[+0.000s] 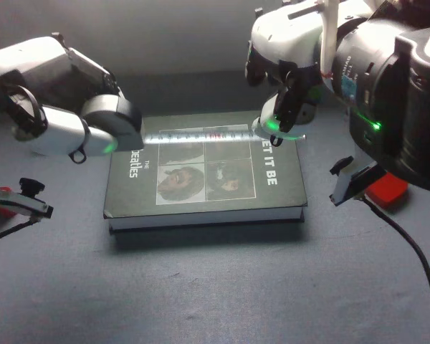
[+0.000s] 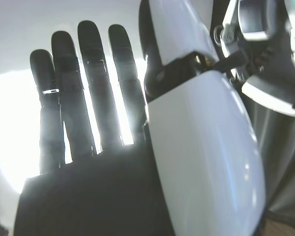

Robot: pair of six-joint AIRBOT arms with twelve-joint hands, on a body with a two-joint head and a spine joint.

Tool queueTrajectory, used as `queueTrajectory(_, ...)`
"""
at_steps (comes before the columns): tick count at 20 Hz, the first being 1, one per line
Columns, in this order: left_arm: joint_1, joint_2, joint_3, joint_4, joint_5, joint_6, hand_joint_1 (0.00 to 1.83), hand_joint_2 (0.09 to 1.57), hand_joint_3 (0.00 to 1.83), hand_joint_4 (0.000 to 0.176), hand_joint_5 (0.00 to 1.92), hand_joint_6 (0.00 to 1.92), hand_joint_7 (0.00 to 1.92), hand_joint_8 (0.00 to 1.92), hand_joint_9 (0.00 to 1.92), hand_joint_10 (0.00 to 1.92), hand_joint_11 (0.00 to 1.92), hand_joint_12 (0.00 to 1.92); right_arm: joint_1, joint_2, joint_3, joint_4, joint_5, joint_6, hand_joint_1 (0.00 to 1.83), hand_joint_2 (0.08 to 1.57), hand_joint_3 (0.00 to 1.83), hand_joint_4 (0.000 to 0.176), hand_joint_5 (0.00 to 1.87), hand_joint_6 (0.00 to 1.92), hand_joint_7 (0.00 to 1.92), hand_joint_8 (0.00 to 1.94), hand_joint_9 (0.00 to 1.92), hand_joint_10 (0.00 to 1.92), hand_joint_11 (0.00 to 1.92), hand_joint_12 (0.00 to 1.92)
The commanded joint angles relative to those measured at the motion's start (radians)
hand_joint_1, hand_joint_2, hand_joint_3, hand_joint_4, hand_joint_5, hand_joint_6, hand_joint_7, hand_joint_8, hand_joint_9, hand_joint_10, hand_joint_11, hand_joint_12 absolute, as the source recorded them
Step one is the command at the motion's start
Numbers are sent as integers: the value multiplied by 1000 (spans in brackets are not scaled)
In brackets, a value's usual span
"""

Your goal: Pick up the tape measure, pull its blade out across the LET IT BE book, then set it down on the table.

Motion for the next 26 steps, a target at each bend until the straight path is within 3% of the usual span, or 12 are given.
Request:
queueTrajectory(1,-22,0,7,13,-78,-9,1370,1130,0,0,894,967,1008,1000,831,1314,747,1205,13,1,4,-102,0,5,983,1076,0,0,673,9,758,10,685,16,306,899)
queueTrajectory(11,-36,-4,15,18,-44,-11,1369,1134,0,0,867,1000,1013,992,824,1326,745,1206,19,-37,43,-145,32,41,984,1078,1,0,677,6,751,3,701,16,332,919)
queueTrajectory(15,-37,-5,20,29,-34,-11,1369,1134,0,0,855,1025,1010,980,837,1320,742,1206,30,-48,73,-16,59,0,985,1076,0,0,685,8,758,5,707,16,319,917)
queueTrajectory(26,-44,-7,26,34,-26,-15,1370,1129,0,0,879,993,1012,973,847,1310,763,1185,-7,-61,94,-11,64,-26,1011,1087,3,0,679,5,764,4,704,9,326,926)
